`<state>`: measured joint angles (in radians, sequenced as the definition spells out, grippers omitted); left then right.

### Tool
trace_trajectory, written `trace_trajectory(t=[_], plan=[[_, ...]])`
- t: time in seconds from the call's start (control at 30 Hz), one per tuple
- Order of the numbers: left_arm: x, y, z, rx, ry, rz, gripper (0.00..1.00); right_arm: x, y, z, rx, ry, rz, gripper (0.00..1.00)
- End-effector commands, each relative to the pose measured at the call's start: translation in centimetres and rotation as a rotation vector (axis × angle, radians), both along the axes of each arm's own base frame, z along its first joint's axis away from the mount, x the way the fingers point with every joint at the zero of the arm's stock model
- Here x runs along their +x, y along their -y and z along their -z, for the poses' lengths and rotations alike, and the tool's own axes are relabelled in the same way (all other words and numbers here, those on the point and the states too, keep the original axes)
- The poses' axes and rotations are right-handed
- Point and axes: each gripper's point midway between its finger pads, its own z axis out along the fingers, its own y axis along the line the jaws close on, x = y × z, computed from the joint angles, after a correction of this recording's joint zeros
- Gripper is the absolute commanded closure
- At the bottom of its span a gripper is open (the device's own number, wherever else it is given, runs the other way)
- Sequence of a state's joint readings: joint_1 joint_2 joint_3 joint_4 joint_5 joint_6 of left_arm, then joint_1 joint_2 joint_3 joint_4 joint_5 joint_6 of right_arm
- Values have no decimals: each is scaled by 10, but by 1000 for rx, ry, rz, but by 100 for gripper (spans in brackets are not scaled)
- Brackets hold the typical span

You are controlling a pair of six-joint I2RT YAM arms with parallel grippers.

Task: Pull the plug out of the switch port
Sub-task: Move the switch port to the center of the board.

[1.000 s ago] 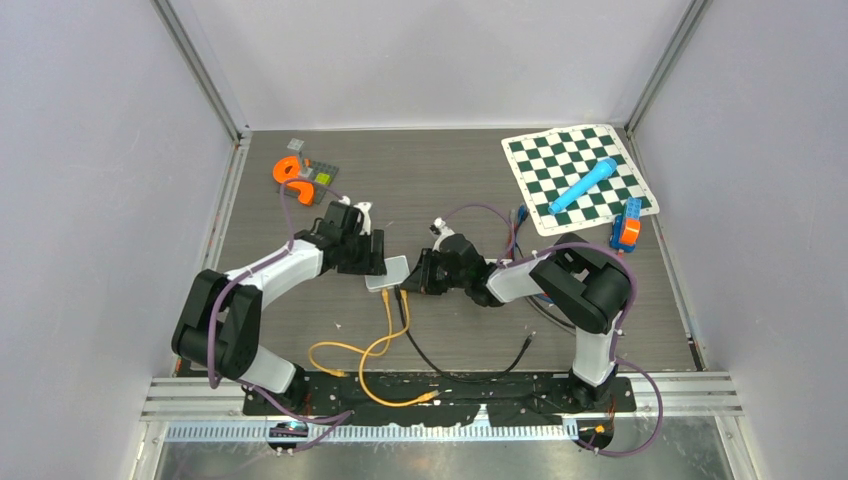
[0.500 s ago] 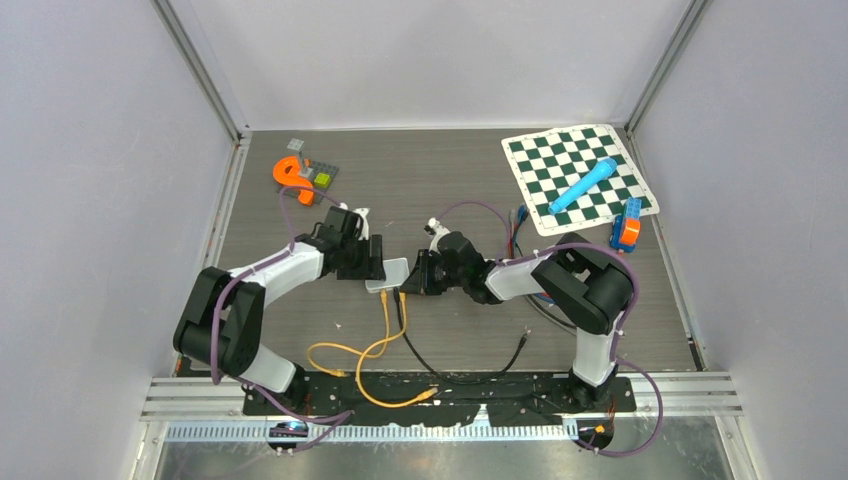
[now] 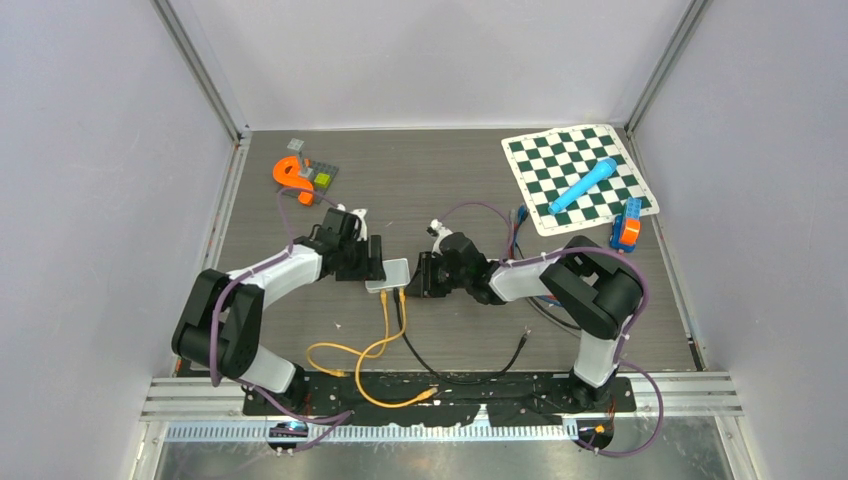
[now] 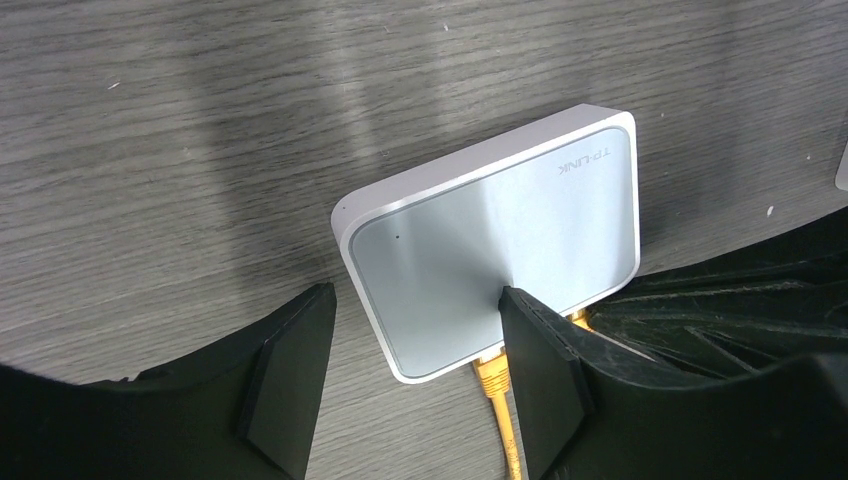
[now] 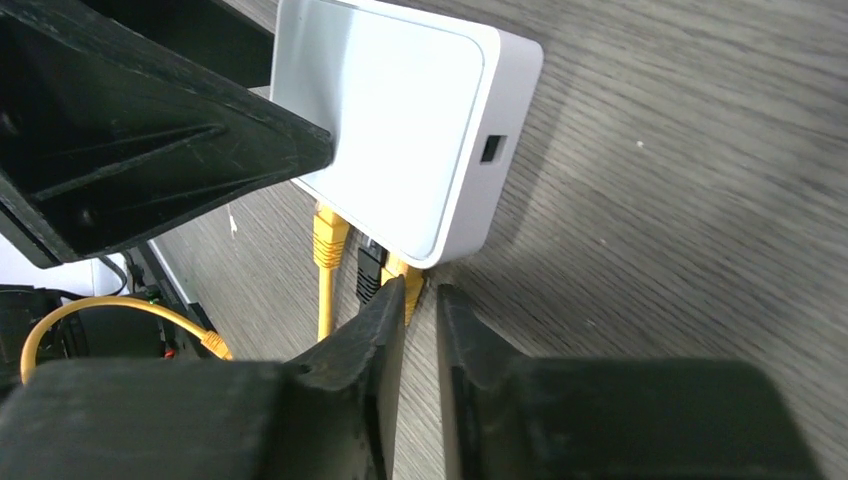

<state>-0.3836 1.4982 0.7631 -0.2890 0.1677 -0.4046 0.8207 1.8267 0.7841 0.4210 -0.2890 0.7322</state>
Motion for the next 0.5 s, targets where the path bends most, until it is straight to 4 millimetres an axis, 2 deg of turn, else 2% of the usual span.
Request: trace_trajectory(t=[0.0,0.17,0.3,0.47], plan=[[-9,-4,2,4,9,10,35,3,6,-24,28,38,38,67],[-1,-1,-17,-8,79,44,29,3,6,-23,115,-17,123,61],[3,0,-12,4,45,29,29,4,-6,-20,213,-105,171,59],[1,6,-4,-43,26,8,30,6,-7,-9,253,-182,244,58]])
